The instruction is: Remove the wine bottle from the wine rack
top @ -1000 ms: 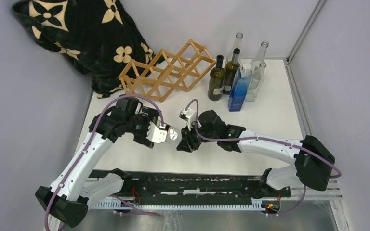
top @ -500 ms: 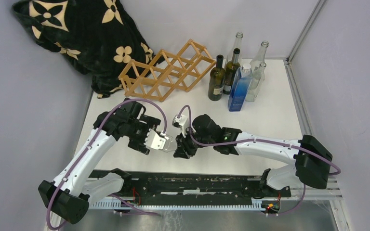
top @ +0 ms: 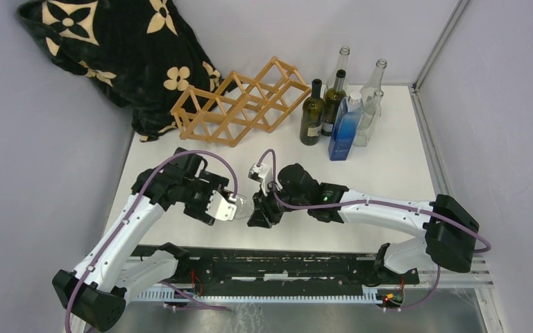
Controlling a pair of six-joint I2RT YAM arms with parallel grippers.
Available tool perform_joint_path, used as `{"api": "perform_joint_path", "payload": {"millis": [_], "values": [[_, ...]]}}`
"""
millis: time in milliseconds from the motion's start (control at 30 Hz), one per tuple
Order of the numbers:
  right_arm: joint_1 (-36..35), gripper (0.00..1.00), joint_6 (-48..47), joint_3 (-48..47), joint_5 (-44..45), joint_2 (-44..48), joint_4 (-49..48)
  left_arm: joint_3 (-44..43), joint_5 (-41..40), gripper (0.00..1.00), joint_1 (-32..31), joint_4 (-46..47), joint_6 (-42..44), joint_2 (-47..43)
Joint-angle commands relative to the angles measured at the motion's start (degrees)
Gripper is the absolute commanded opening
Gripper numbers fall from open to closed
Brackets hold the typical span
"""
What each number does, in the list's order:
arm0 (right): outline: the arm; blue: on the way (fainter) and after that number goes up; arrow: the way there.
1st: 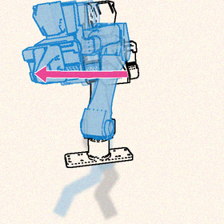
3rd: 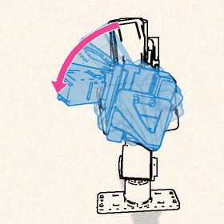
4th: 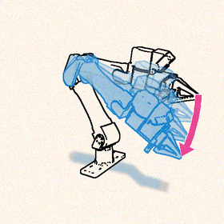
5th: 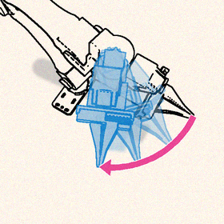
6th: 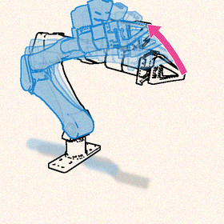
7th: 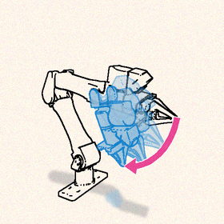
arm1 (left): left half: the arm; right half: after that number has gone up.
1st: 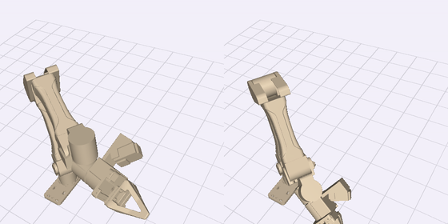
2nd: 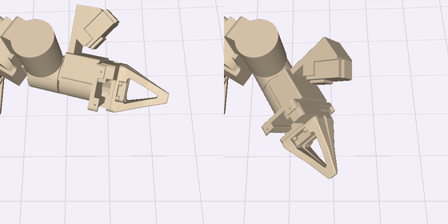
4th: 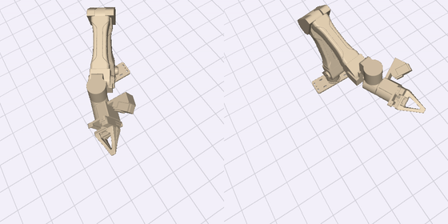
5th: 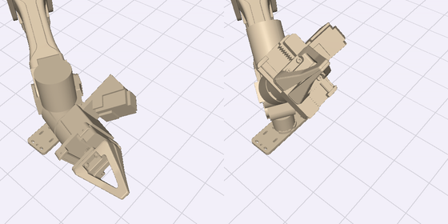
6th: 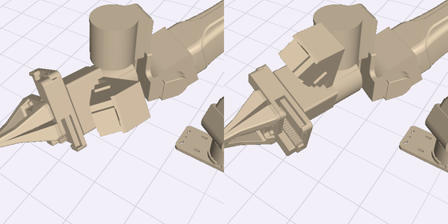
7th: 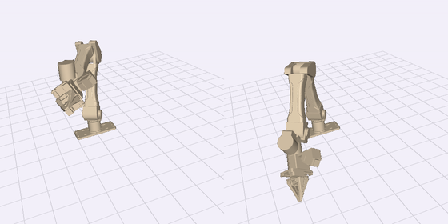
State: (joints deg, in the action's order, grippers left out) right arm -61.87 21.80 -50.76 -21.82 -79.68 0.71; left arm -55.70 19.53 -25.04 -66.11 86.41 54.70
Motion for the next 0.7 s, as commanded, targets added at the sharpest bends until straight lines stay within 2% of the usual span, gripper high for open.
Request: {"api": "perform_joint_path", "payload": {"millis": [0, 133, 200, 233, 300, 333, 367, 400, 500, 600, 633, 667], "values": [[-0.26, 0.00, 0.57, -3.70, -4.58, 4.86, -18.57, 1.70, 1.28, 0.85, -0.37, 0.88, 3.15, -1.10], [-0.25, 0.00, 0.84, -2.64, -5.07, 5.39, -19.07, 1.83, 1.46, 0.76, -0.37, 1.97, 2.07, -0.84], [-0.23, 0.00, 0.67, -2.50, -5.05, 5.46, -18.91, 1.67, 1.30, 0.66, -0.36, 2.06, 1.92, -0.44], [-0.25, 0.01, 0.54, -2.63, -5.11, 5.54, -18.69, 1.40, 1.30, 0.53, -0.40, 2.55, 1.63, -0.26], [-0.30, 0.13, 0.14, -2.85, -4.83, 5.62, -17.92, 0.43, 1.77, 0.30, -0.36, 3.34, 0.84, -0.29], [-0.25, 0.17, 0.07, -2.77, -4.49, 5.84, -17.75, -0.15, 2.24, 0.12, -0.36, 3.92, 0.29, -0.36], [-0.27, 0.21, -0.11, -2.63, -4.08, 6.15, -17.47, -0.72, 2.73, 0.03, -0.36, 4.61, -0.76, -0.44], [-0.25, 0.28, -0.40, -2.50, -3.66, 6.50, -17.27, -1.38, 3.30, 0.02, -0.41, 5.43, -1.94, -0.49], [0.05, 0.63, -1.86, -2.29, -0.95, 8.44, -14.95, -4.12, 6.06, 0.02, -0.41, 6.82, -7.28, -0.15], [1.48, 0.90, -1.85, -0.79, 1.58, 12.56, -13.90, -8.10, 9.51, 0.02, -0.21, 7.38, -15.76, 2.41], [2.30, 0.98, -1.59, -0.01, 2.35, 14.25, -13.94, -9.51, 10.97, 0.02, -0.15, 7.51, -18.73, 3.27], [3.25, 0.98, -1.27, 0.89, 2.82, 16.31, -14.10, -10.80, 13.01, 0.02, 0.19, 8.04, -22.21, 4.03]]}}
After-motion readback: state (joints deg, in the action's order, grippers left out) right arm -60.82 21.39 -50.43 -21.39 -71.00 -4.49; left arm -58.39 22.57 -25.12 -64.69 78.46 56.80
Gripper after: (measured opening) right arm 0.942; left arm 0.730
